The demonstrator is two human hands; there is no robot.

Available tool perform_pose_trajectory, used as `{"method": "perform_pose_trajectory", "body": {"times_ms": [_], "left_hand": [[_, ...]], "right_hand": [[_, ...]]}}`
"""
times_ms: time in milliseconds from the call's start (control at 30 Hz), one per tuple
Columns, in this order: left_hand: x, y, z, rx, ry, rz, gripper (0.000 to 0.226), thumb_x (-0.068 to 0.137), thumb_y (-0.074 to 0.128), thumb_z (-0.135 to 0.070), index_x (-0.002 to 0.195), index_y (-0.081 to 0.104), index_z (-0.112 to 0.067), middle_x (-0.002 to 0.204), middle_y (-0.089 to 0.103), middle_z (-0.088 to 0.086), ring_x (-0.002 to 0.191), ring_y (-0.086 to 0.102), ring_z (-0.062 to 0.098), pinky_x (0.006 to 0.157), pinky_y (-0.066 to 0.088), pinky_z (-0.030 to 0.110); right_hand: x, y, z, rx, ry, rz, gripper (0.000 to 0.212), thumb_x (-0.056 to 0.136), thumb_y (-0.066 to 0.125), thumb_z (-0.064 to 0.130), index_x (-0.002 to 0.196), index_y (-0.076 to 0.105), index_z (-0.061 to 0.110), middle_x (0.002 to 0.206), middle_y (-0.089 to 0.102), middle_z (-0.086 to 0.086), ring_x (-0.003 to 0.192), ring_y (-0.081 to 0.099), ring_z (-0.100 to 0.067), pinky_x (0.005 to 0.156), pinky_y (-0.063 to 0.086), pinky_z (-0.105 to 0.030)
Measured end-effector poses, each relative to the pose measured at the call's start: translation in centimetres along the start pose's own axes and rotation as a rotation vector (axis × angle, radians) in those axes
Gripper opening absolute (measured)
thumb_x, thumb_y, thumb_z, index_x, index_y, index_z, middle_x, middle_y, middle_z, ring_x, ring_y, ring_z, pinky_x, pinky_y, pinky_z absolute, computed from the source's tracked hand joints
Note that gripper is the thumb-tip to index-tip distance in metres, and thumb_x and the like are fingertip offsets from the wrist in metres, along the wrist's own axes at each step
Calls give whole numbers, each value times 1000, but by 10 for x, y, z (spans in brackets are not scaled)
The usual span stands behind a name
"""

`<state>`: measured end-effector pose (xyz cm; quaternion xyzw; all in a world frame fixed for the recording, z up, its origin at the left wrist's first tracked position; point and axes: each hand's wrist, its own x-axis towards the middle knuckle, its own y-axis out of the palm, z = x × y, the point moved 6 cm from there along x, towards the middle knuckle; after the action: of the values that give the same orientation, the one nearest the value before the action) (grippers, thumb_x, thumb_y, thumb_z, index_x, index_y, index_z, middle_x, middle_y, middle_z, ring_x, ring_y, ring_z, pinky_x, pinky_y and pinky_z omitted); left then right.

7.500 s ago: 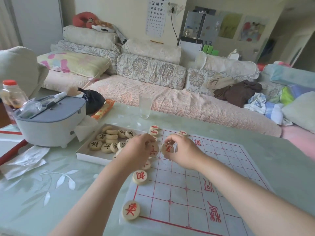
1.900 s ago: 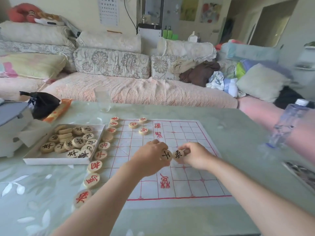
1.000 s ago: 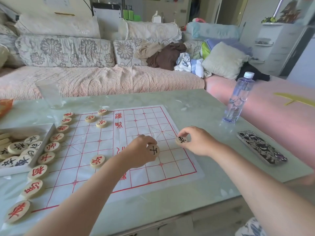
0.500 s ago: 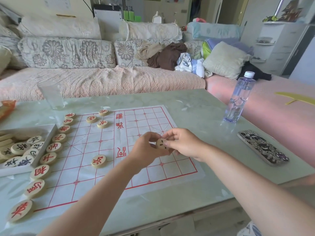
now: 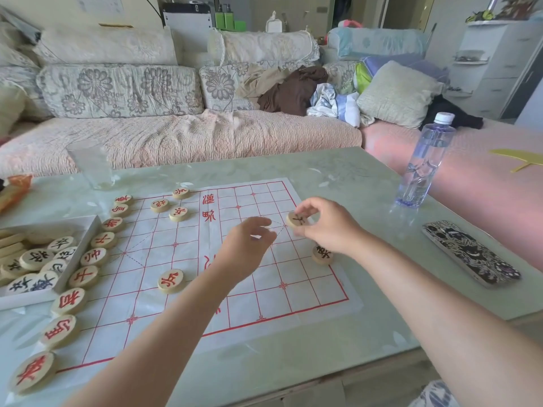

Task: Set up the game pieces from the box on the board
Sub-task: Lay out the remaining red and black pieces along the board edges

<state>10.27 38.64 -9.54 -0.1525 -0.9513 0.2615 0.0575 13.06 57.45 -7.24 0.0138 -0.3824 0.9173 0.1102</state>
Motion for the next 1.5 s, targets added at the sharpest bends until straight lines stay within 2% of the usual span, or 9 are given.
{"method": "perform_pose_trajectory", "body": {"times_ms": [100, 233, 467, 633, 800, 1000, 1167, 1233, 1500], "left_hand": [[2, 0, 4, 538, 160, 10, 30, 91, 59, -35, 121, 57, -34, 122, 54, -9, 117, 46, 14, 86, 44, 28], [1, 9, 17, 742, 157, 96, 37, 88, 59, -45, 124, 55, -36, 131, 46, -7, 122, 38, 16, 91, 46, 34], [-2, 10, 21, 732, 172, 114, 37, 90, 56, -46, 125, 55, -35, 132, 46, -7, 122, 39, 16, 95, 46, 36], [-8, -14, 24, 663, 219, 6, 36, 91, 57, -42, 126, 54, -33, 122, 53, -9, 111, 45, 11, 87, 46, 28], [-14, -67, 33, 615, 181, -116, 29, 92, 57, -39, 121, 55, -33, 103, 55, -13, 88, 51, 9, 64, 44, 24], [-33, -153, 69, 634, 102, -264, 25, 91, 56, -35, 116, 59, -30, 99, 59, -14, 85, 52, 8, 64, 46, 27], [-50, -223, 97, 617, 46, -378, 21, 88, 59, -29, 107, 65, -26, 99, 64, -8, 85, 56, 13, 69, 49, 30], [-55, -247, 112, 618, 14, -390, 20, 87, 60, -28, 105, 67, -27, 100, 64, -5, 87, 58, 17, 72, 52, 33], [-77, -333, 178, 654, -142, -469, 27, 86, 61, -26, 112, 65, -29, 123, 59, -2, 113, 52, 25, 92, 47, 39]], "right_hand": [[10, -15, -26, -137, 83, -79, 26, 72, 82, 38, 89, 63, 33, 99, 63, 17, 97, 61, -8, 83, 48, -30], [16, -10, -41, -215, 123, -30, 26, 72, 81, 42, 87, 62, 33, 98, 64, 16, 95, 61, -11, 78, 47, -29], [20, 1, -32, -375, 115, 92, 13, 82, 68, 44, 79, 68, 31, 85, 59, 20, 88, 59, -11, 71, 42, -28], [22, 8, 3, -328, 9, 30, 9, 88, 59, 35, 83, 66, 32, 97, 61, 12, 89, 59, -13, 69, 41, -28], [16, 50, 58, -165, -112, 162, 9, 91, 61, 26, 92, 69, 25, 95, 67, 11, 87, 60, -9, 71, 44, -22], [5, 114, 139, -59, -214, 259, 8, 90, 64, 24, 97, 66, 27, 96, 67, 7, 85, 59, -9, 73, 45, -21], [-5, 174, 197, -17, -308, 324, 6, 92, 64, 23, 97, 66, 26, 99, 67, 8, 74, 52, 3, 62, 36, -7], [-10, 202, 215, -7, -331, 366, 12, 92, 64, 21, 103, 69, 20, 102, 67, 8, 84, 58, -1, 69, 39, -6], [6, 293, 290, -134, -434, 407, 32, 92, 59, 18, 122, 65, 26, 124, 65, 5, 115, 60, -16, 99, 48, -34]]}}
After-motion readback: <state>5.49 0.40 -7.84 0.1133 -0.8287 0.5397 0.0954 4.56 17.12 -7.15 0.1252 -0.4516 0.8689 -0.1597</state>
